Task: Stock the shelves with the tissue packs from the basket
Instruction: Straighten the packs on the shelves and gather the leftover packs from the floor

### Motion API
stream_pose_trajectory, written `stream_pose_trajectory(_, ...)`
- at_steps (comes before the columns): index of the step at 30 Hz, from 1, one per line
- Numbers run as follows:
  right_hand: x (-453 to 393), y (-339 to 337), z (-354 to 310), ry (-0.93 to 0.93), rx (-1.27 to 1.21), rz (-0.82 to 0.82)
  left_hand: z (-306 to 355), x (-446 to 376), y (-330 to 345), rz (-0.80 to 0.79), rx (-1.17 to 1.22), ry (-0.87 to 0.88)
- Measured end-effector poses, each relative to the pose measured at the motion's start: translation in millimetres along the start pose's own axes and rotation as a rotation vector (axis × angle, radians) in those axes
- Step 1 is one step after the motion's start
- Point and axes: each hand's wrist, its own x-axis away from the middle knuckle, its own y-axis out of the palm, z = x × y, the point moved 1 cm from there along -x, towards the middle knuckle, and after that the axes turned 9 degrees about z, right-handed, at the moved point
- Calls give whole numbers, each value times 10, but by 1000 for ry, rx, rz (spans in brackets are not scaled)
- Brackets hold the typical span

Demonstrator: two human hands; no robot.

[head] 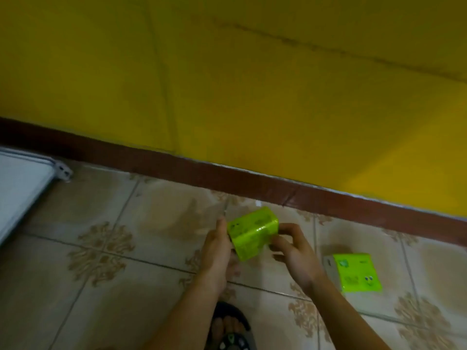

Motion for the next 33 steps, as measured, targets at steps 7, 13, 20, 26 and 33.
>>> stream_pose_trajectory(7,254,914,-1108,-53,-112,-207,421,-65,-1091,268,223,152)
stream_pose_trajectory(13,495,1771,-1783,-213,40,-378,565,-18,-2103,441,437,294)
stream_pose_trajectory(20,775,2634,-2199,-502,-14,-611,844,316,-2992,482,643,404)
stream_pose_trajectory(26,852,3037,-2582,-593,-73,-796,1169,656,-3362,510,509,568)
stream_pose_trajectory(33,943,3235,-3298,-1296,152,-846,1611,1018,-3629,738,456,687)
